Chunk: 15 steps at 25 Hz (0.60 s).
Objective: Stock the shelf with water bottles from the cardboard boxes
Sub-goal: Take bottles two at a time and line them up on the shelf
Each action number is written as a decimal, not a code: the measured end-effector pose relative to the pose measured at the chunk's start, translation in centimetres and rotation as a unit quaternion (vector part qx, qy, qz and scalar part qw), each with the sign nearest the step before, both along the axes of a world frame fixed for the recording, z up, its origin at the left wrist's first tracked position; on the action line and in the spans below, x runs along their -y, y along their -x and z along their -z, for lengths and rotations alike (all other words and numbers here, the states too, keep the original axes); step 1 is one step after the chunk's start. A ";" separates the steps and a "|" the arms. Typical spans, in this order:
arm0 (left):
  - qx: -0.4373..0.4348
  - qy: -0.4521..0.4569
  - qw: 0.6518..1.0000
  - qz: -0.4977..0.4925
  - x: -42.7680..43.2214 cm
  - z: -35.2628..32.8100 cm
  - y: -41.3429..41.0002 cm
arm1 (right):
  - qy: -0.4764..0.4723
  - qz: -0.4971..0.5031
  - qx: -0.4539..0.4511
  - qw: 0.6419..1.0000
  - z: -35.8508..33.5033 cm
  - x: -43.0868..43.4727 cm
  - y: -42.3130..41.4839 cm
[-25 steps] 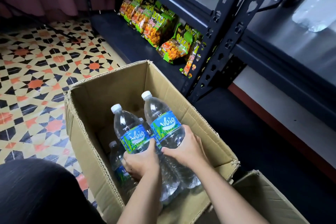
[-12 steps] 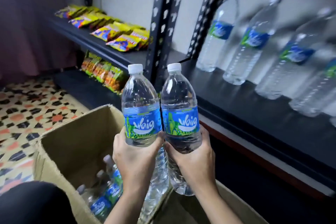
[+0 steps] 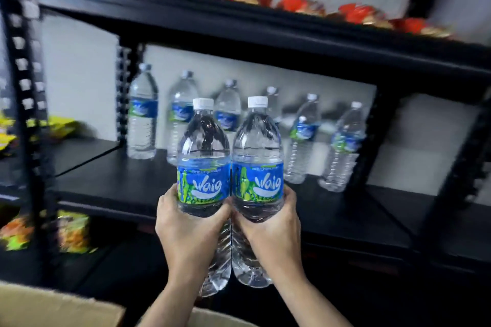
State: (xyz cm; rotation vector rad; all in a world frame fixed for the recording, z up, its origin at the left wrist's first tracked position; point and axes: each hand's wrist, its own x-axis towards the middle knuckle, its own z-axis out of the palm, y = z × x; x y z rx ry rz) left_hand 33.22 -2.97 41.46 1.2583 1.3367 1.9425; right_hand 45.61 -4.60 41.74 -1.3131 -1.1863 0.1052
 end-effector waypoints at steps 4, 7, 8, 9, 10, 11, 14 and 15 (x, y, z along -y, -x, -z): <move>-0.017 -0.008 0.998 0.060 -1.7 -1.6 -6.4 | 0.002 0.061 -0.004 0.998 -1.2 -0.4 -6.3; -0.033 -0.018 0.996 0.081 -3.1 -2.4 -10.0 | 0.005 0.094 -0.013 0.995 -1.5 -1.2 -10.1; -0.036 -0.020 0.996 0.084 -3.7 -2.6 -11.0 | 0.010 0.103 -0.017 0.994 -1.6 -1.7 -11.3; -0.038 -0.021 0.995 0.086 -4.2 -2.8 -11.9 | 0.016 0.111 -0.023 0.993 -1.7 -2.3 -12.3; -0.038 -0.023 0.995 0.090 -4.7 -3.0 -12.8 | 0.020 0.119 -0.030 0.992 -1.8 -3.0 -13.4; -0.035 -0.023 0.995 0.096 -5.1 -3.3 -13.5 | 0.020 0.128 -0.036 0.991 -1.9 -3.8 -14.4; -0.024 -0.026 0.992 0.125 -6.5 -3.9 -15.1 | 0.002 0.162 -0.055 0.985 -2.4 -6.4 -17.6; -0.026 -0.030 0.991 0.131 -7.1 -4.1 -15.6 | -0.003 0.175 -0.064 0.982 -2.7 -7.3 -18.9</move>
